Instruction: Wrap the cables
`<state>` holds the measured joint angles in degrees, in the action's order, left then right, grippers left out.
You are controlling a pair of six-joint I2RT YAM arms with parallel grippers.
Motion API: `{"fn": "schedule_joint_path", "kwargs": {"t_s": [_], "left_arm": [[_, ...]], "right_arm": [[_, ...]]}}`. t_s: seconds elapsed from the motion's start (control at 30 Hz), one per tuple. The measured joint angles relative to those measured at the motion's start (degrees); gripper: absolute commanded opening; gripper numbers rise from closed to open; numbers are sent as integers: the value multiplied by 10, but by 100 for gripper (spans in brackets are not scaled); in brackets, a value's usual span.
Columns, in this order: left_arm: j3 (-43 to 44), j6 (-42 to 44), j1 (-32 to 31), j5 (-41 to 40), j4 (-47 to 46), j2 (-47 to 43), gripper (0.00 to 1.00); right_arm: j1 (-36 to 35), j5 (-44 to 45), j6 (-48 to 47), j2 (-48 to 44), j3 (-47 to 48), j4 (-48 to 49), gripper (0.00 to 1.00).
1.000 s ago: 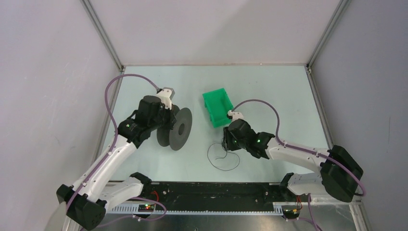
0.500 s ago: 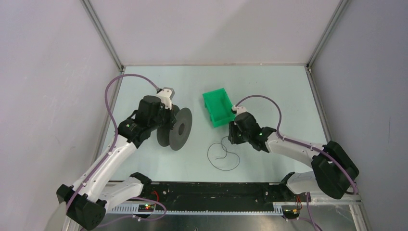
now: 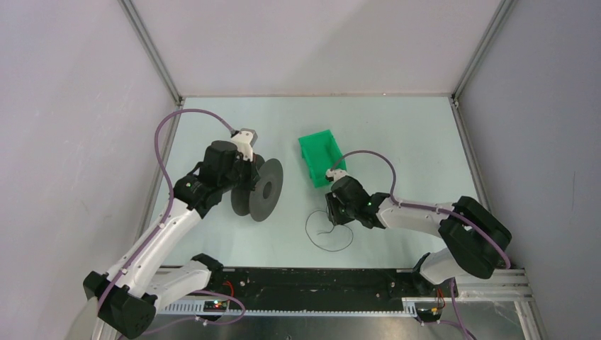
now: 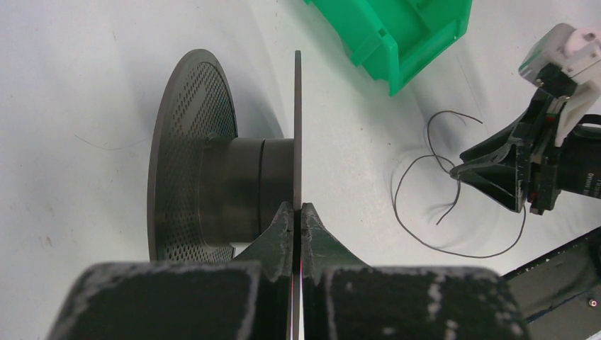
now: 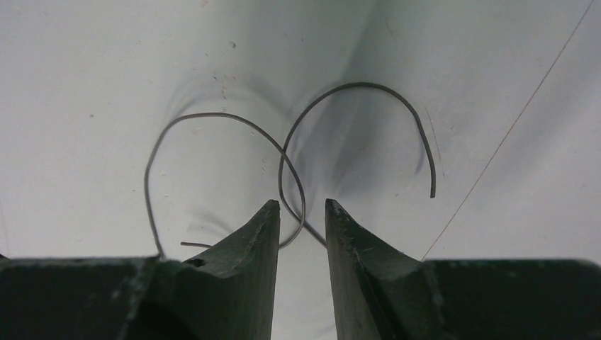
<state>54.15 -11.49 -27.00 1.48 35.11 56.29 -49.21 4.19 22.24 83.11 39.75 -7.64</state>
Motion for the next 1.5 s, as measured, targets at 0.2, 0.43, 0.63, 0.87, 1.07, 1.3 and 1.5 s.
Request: {"fn": "schedule_joint_path", "kwargs": {"t_s": [0.2,0.43,0.63,0.87,1.07,1.3,1.5], "left_arm": [[0,0,0,0,0,0,0],[0,0,0,0,0,0,0],[0,0,-6,-3,0,0,0],[-1,-3,-48,-28,8,-10,0],[-17,-6,-70,-32,15,-40,0],[-19,-2,-143,-27,20,-42,0],[-19,0,-201,-29,20,-42,0]], "right_arm": [[0,5,2,22,2,-2,31],[0,10,3,28,5,-3,0],[-1,10,6,7,5,-24,0],[2,30,34,-146,9,-93,0],[20,76,69,-269,56,-211,0],[64,107,104,-389,116,-324,0],[144,192,91,-432,229,-405,0]]}}
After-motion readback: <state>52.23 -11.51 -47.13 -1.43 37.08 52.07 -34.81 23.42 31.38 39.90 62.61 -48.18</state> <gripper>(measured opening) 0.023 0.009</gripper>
